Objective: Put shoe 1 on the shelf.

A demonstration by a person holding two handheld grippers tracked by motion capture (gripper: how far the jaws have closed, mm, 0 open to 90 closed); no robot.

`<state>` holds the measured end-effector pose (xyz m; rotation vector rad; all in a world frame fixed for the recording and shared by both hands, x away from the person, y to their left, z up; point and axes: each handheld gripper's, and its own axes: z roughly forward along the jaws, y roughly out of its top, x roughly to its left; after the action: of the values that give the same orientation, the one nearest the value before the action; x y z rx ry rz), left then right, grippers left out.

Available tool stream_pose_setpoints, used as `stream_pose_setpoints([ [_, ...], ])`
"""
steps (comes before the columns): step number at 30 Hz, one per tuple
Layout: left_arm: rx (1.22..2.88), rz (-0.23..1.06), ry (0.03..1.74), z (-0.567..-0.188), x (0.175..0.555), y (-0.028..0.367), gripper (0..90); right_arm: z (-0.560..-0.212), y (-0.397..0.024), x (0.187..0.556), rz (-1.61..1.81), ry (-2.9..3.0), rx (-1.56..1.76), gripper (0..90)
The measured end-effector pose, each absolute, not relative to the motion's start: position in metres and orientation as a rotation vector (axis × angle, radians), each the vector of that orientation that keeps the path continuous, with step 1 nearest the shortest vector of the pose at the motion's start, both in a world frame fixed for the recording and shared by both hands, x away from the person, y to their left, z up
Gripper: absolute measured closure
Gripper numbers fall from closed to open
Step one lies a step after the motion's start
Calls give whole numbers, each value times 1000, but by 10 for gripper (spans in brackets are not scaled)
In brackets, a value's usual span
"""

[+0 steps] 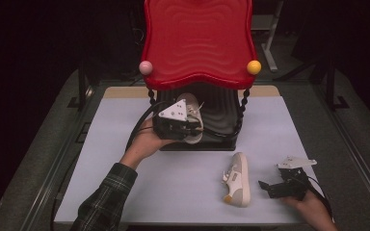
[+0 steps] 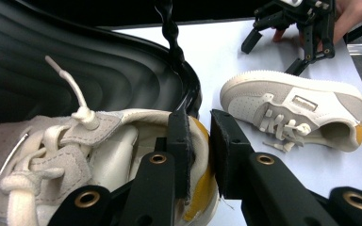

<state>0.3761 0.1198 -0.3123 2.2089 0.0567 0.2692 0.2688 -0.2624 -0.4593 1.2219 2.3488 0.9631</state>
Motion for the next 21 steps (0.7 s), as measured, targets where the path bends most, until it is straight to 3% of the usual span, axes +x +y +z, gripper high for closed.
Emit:
stream_pose_setpoints([
  [15,2095,225,152,-304,367,127,713,-459,-262,269,963,2349,1222,23],
  [19,2067,213,142,-297,354,130,735,-459,-262,269,963,2349,1222,23],
  [21,2060,169,138,-301,346,132,835,-459,-262,269,963,2349,1222,23],
])
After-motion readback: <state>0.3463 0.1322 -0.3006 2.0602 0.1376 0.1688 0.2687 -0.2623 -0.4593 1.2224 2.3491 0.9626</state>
